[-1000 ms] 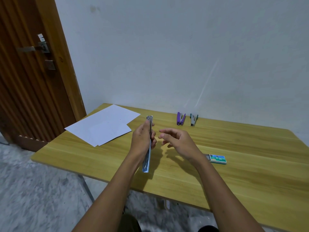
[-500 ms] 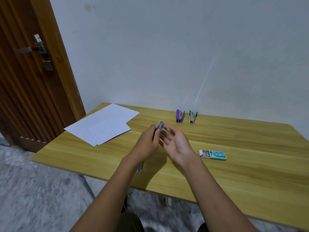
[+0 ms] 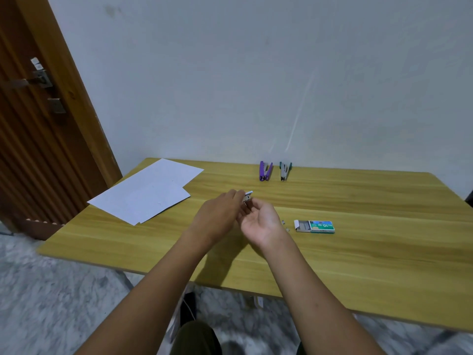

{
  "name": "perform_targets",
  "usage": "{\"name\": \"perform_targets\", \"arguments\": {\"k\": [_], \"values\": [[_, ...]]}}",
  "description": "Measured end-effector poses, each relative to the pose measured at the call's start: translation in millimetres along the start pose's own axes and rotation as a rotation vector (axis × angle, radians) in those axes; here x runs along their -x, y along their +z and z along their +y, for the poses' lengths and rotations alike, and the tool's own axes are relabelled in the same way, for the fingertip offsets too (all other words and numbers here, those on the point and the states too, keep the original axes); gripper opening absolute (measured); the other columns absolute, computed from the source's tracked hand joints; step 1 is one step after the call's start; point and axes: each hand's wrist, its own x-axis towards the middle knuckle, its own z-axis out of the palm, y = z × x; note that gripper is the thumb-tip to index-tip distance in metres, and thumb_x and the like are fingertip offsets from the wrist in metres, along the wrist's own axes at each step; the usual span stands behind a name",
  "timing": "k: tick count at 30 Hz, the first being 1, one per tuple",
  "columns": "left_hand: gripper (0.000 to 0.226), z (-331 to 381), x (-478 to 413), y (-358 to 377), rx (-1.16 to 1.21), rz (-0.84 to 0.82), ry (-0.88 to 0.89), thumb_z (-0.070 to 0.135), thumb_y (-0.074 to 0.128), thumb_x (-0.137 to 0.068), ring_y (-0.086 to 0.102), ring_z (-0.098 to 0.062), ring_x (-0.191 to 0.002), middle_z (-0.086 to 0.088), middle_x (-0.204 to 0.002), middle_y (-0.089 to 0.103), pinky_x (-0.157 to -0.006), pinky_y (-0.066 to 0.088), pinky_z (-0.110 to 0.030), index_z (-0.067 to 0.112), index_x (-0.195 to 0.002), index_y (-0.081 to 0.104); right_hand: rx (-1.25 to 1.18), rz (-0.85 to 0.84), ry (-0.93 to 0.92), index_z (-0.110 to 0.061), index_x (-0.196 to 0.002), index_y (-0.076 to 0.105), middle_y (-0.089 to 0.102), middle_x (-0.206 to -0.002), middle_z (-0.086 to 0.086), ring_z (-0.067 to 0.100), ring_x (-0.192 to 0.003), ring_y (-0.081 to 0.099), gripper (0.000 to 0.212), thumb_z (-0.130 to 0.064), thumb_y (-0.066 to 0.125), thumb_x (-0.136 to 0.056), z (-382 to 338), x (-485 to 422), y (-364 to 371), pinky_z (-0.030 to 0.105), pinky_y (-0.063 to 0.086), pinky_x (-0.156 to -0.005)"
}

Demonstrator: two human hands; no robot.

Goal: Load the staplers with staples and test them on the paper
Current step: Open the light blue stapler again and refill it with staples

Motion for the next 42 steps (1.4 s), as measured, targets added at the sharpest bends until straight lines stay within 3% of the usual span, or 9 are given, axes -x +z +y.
{"name": "perform_targets", "arguments": {"k": [4,7,13,20,23,27,32,35,42], "values": [[0.042,-2,-3,4,-0.009,-0.015,-0.002,0.008,0.040,-0.095,0.055,-0.027,-0.108,-0.006,-0.122,0.052,-0.066,0.039,-0.035,0.014,-0.137,0.039,-0.022,-0.036,-0.003,0.004,-0.117,0.053,0.062,-0.098,0.020,0.028,-0.086,0.064,0.023,-0.002,0.037,-0.101,-3,3,-1,0.038,0.058,-0.081],[0.031,-5,-4,9,0.308,0.017,-0.118,0.013,0.039,-0.100,0.059,-0.029,-0.101,-0.007,-0.115,0.059,-0.072,0.046,-0.037,0.012,-0.129,0.048,-0.032,-0.045,-0.065,0.002,-0.121,0.050,0.061,-0.114,0.027,0.037,-0.108,0.062,0.036,0.011,0.027,-0.096,-7,6,-4,0.044,0.051,-0.100],[0.031,7,0,12,0.918,-0.025,-0.324,0.032,0.040,-0.104,0.034,-0.012,-0.056,0.004,-0.067,0.039,-0.055,0.030,-0.027,0.010,-0.082,0.047,1.326,0.113,-0.651,-0.024,-0.091,0.056,0.068,-0.110,0.003,0.018,-0.109,0.065,0.037,0.003,0.032,-0.098,-40,11,-21,0.029,0.048,-0.089],[0.026,29,1,5,1.327,-0.203,-0.382,0.030,0.044,-0.104,0.034,-0.014,-0.052,-0.008,-0.073,0.037,-0.046,0.033,-0.023,0.011,-0.088,0.049,2.080,0.115,-0.541,-0.029,-0.102,0.054,0.057,-0.113,-0.002,0.019,-0.105,0.054,0.039,0.004,0.035,-0.092,-74,17,-39,0.035,0.047,-0.084],[0.022,33,3,7,1.296,-0.237,-0.333,0.028,0.054,-0.100,0.034,-0.012,-0.053,0.000,-0.070,0.036,-0.047,0.035,-0.023,0.009,-0.091,0.058,2.226,0.075,-0.477,-0.028,-0.114,0.057,0.056,-0.131,0.000,0.022,-0.126,0.049,0.043,0.003,0.036,-0.093,-76,17,-45,0.049,0.030,-0.114],[0.018,34,4,10,1.093,-0.210,-0.266,0.019,0.055,-0.099,0.040,-0.012,-0.054,0.000,-0.068,0.044,-0.050,0.042,-0.026,0.013,-0.112,0.065,2.224,0.057,-0.504,-0.031,-0.117,0.059,0.057,-0.132,-0.002,0.021,-0.128,0.050,0.033,-0.012,0.041,-0.098,-88,24,-43,0.053,0.013,-0.120],[0.027,32,-1,14,0.922,-0.152,-0.270,0.023,0.057,-0.098,0.051,-0.018,-0.055,-0.008,-0.074,0.056,-0.045,0.047,-0.024,0.016,-0.123,0.064,2.086,0.167,-0.665,-0.031,-0.102,0.065,0.062,-0.108,-0.009,0.013,-0.102,0.060,0.018,-0.017,0.055,-0.096,-133,46,-45,0.037,0.048,-0.096],[0.024,34,-5,18,0.912,-0.154,-0.265,0.024,0.057,-0.098,0.050,-0.019,-0.057,-0.022,-0.090,0.065,-0.044,0.046,-0.024,0.013,-0.116,0.068,2.187,0.210,-0.574,-0.035,-0.088,0.065,0.066,-0.100,-0.011,0.007,-0.088,0.060,0.014,-0.022,0.063,-0.092,-154,57,-49,0.029,0.048,-0.079],[0.019,43,1,18,0.768,-0.172,-0.149,0.024,0.050,-0.100,0.050,-0.021,-0.069,-0.005,-0.080,0.061,-0.062,0.036,-0.029,0.012,-0.100,0.065,2.403,0.248,-0.418,-0.031,-0.090,0.076,0.069,-0.096,-0.014,0.011,-0.089,0.065,0.009,-0.034,0.069,-0.085,-147,58,-56,0.030,0.052,-0.072]]}}
